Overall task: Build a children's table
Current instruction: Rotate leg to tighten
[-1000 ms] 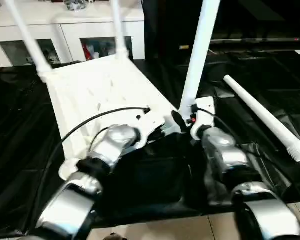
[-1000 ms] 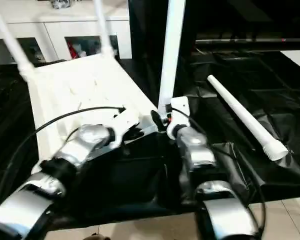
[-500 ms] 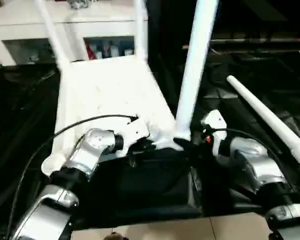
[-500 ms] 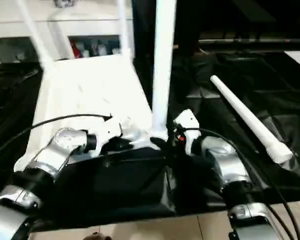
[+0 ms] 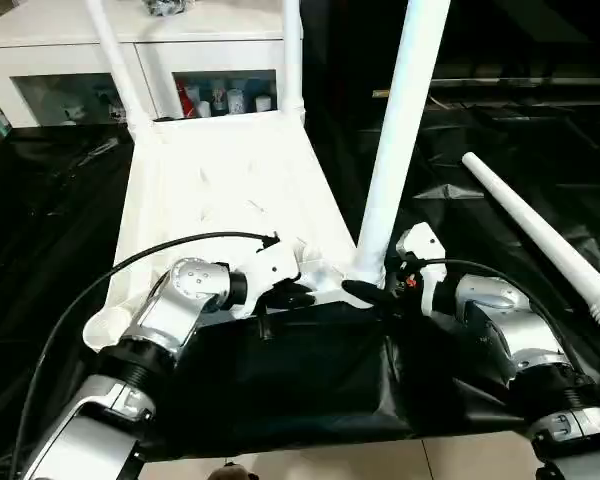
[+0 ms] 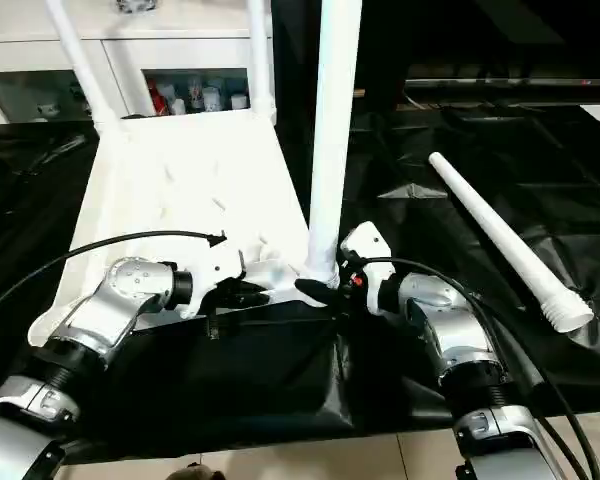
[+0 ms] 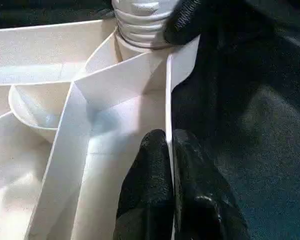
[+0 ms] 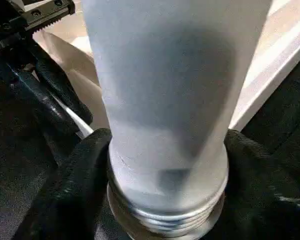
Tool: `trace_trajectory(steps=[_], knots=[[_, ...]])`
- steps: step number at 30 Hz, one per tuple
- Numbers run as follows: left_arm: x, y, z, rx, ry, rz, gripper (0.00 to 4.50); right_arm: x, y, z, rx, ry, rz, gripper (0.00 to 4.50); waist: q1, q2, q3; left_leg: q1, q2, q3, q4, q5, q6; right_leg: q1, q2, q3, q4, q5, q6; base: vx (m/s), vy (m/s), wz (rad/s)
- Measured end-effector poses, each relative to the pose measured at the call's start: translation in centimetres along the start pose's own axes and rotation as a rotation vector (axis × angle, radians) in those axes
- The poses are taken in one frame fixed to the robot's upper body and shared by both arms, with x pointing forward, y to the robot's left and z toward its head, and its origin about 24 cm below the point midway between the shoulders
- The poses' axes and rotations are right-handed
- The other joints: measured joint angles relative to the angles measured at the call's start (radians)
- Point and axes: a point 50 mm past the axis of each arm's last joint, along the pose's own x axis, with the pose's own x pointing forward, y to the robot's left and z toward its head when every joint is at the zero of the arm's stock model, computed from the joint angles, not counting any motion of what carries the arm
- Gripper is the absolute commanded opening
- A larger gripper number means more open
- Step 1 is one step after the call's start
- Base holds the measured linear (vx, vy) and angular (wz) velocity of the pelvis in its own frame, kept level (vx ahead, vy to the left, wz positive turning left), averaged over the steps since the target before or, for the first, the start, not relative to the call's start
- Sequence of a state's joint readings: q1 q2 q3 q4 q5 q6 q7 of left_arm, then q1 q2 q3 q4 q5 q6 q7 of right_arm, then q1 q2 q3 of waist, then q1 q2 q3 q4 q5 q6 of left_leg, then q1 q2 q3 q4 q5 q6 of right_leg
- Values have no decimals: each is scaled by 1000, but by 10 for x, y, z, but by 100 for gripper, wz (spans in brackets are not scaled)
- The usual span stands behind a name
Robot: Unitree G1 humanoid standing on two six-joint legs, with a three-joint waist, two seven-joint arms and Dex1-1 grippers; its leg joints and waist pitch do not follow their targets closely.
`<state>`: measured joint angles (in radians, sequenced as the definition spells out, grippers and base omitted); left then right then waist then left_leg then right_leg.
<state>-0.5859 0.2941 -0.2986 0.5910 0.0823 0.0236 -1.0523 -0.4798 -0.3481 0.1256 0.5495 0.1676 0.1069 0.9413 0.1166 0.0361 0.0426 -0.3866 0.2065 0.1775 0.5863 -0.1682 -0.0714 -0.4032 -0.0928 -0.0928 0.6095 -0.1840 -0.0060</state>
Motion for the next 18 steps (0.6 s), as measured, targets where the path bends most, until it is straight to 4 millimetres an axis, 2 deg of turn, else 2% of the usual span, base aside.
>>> trace_trajectory(steps=[5,14,16,18], knots=[[-1,-1,0,-1,1,-1,0,0,0,0,2,1,8,281,-1,0,0,0,0,0,0,0,0,0,0,0,0,0,0,0,0,0],[-1,-1,-1,-7,5,0,0,1,1,-1,4,0,4,279,-2,0,0,0,0,0,1,0,0,0,0,0,0,0,0,0,0,0],[4,4,0,-29,17,58,0,12,-1,-2,51,-25,-101,279,-6,-2,-1,2,0,0,1,0,0,1,0,0,2,0,0,0,0,0],[13,10,4,-50,37,123,0,24,-6,0,99,-44,-246,277,-20,-2,-1,2,0,0,1,0,0,0,0,1,2,2,-3,0,0,0]])
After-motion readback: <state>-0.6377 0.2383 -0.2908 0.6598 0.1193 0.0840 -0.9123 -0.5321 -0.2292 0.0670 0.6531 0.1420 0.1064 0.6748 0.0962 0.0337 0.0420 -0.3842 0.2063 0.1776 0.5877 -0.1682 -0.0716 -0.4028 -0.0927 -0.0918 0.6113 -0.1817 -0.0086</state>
